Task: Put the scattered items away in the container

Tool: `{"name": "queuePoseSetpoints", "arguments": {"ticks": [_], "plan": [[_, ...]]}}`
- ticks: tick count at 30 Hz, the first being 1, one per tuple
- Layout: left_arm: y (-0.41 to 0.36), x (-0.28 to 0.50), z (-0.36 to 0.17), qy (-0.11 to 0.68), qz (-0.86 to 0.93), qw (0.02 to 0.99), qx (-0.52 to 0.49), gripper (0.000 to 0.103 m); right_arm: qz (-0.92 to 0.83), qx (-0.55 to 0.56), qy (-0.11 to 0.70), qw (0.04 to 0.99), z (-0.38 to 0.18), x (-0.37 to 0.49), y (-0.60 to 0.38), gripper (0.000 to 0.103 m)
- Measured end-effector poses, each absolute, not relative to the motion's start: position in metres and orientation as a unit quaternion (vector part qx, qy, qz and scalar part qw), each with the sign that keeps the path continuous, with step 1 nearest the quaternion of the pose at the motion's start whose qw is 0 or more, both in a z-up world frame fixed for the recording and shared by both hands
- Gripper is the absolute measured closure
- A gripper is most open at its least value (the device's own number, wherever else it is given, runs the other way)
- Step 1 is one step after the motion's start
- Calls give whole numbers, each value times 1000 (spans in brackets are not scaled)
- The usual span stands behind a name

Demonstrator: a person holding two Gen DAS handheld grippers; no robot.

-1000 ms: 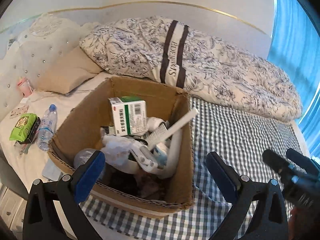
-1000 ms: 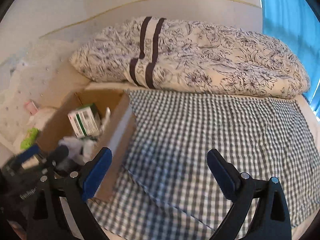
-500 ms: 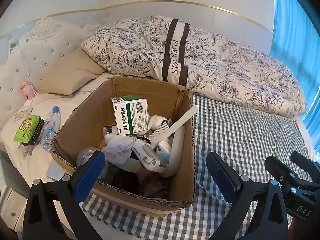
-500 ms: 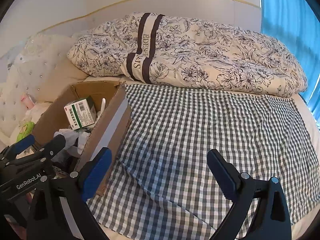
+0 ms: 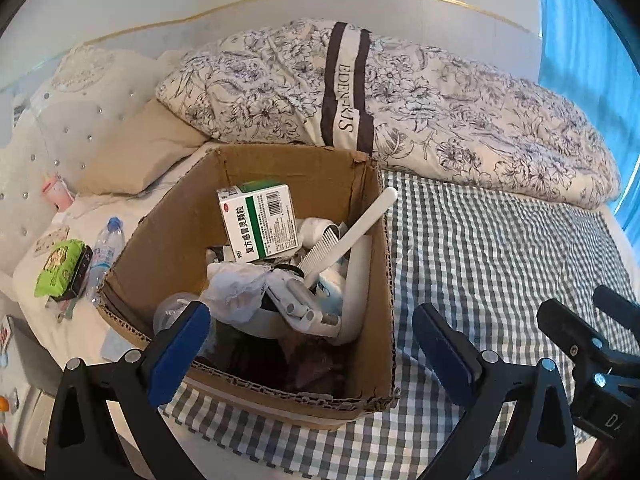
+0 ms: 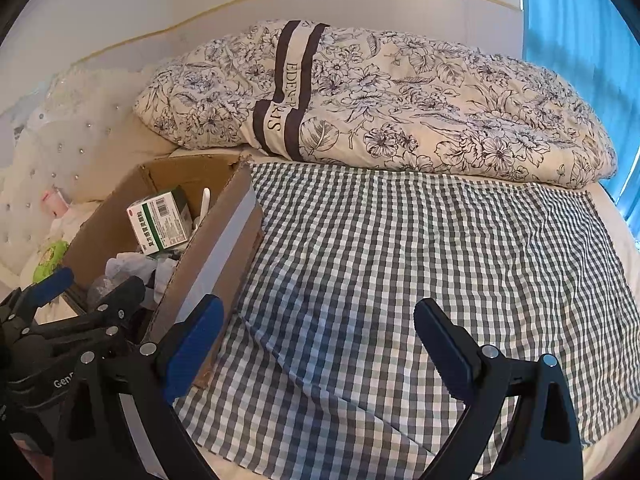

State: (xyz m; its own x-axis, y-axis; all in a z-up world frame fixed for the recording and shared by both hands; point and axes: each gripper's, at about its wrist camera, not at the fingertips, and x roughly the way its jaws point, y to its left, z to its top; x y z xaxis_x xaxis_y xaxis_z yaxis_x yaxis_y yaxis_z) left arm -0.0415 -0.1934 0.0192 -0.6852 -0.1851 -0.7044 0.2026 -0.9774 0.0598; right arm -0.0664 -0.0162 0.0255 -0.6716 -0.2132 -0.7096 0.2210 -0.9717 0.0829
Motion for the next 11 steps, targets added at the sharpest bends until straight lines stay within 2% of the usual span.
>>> {"name": "queuePoseSetpoints", "arguments": {"ticks": [7, 11], "plan": [[-196, -37, 17, 48, -920, 57, 385, 0, -911, 397, -10, 111, 20, -70, -8, 7], [-196, -37, 19, 46, -923, 71, 376, 0, -911, 398, -10, 110, 20, -70, -7, 7]]}}
